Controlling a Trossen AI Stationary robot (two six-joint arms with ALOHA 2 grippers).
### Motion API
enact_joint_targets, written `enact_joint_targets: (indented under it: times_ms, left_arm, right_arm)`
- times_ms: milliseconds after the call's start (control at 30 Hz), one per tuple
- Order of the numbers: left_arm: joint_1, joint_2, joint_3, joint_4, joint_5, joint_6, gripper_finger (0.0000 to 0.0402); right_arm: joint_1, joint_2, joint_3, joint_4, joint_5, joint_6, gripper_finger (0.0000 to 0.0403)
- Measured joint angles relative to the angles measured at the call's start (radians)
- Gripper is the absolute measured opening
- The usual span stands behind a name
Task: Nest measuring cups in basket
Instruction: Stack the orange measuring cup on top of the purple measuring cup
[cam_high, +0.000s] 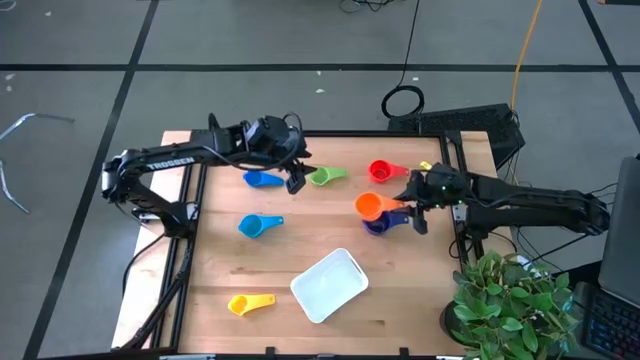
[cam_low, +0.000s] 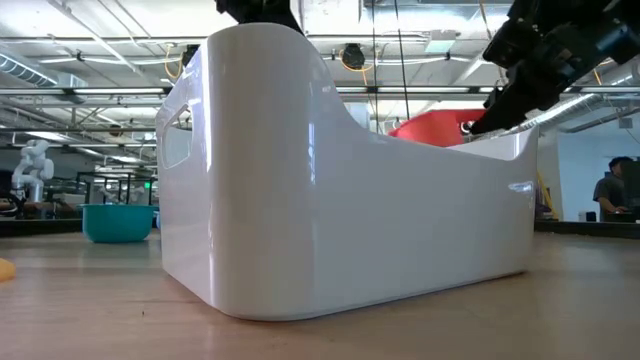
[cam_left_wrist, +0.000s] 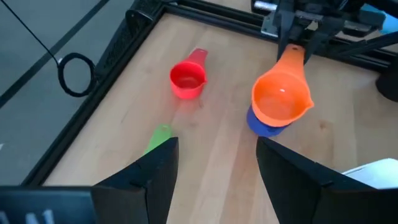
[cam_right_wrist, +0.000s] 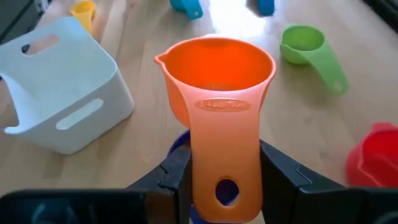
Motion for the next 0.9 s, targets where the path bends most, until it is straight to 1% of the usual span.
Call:
enact_joint_targets:
  times_ms: [233, 500, 767, 900]
  left_arm:
    - [0.000, -0.012, -0.044, 0.019, 0.009, -0.004, 0.0218]
    - [-0.002, -0.011, -0.046, 0.019, 0.027, 0.010, 0.0218]
    - [-0.002, -0.011, -0.046, 0.019, 0.028, 0.024, 0.0218]
    - [-0.002, -0.011, -0.046, 0.019, 0.028, 0.024, 0.0218]
  right_arm:
    - [0.024, -0.017, -0.020, -0.034, 0.063, 0.081, 0.0123]
    - [0.069, -0.016, -0.021, -0.100, 0.064, 0.165, 0.0124]
    - [0.100, -0.015, -0.021, -0.129, 0.065, 0.184, 0.0125]
    - [0.104, 0.006, -0.021, -0.133, 0.065, 0.184, 0.0125]
